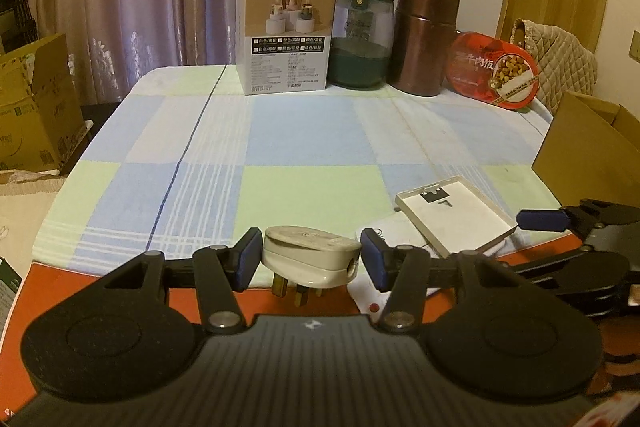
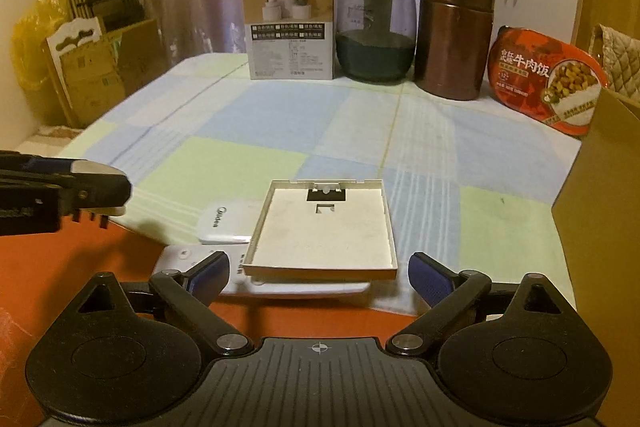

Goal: Organize rigid objects
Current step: 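Grasp the beige plug adapter with the left gripper while the right gripper grasps the white square tray, then carry the beige plug adapter and white tray over the cardboard box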

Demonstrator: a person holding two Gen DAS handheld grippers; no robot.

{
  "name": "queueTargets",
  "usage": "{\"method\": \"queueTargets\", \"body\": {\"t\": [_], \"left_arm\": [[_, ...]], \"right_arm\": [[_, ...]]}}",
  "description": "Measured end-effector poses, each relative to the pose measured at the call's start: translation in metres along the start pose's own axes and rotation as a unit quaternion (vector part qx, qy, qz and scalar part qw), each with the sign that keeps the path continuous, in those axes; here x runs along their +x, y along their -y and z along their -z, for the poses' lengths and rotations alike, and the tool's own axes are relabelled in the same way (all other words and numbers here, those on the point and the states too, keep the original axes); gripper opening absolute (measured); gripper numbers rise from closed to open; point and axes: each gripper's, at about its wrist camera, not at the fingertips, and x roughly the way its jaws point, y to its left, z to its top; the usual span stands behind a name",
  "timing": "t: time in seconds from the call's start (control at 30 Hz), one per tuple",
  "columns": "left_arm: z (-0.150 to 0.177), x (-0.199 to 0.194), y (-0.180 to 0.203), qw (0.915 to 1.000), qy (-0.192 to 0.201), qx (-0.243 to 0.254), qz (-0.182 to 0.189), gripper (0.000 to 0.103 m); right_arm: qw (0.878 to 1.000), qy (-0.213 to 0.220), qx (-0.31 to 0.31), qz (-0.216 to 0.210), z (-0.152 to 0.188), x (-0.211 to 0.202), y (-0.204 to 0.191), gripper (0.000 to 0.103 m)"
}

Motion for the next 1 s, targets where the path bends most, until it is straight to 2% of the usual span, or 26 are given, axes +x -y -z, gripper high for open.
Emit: {"method": "queueTargets", "body": {"t": [0.43, 0.47, 0.5, 0.57, 1.0], "left_arm": [[0.002, 0.003, 0.005, 1.0000, -0.006, -0.002, 0.005, 0.049], [0.002, 0.003, 0.005, 1.0000, -0.006, -0.002, 0.005, 0.049], [0.002, 0.003, 0.005, 1.0000, -0.006, -0.002, 0.006, 0.049], [0.003, 0.004, 0.006, 0.9999, -0.007, -0.001, 0.007, 0.049], [0.001, -0.003, 0.010, 0.9998, -0.001, 0.000, 0.018, 0.049]], "right_arm": [[1.000, 0.005, -0.009, 0.008, -0.004, 0.021, 0.004, 0.093], [1.000, 0.006, -0.009, 0.008, -0.004, 0.021, 0.004, 0.091], [1.000, 0.006, -0.008, 0.007, -0.005, 0.020, 0.004, 0.083], [1.000, 0.003, -0.010, 0.006, -0.005, 0.019, 0.003, 0.083], [0.999, 0.029, -0.006, 0.021, -0.014, -0.023, 0.001, 0.083]]}}
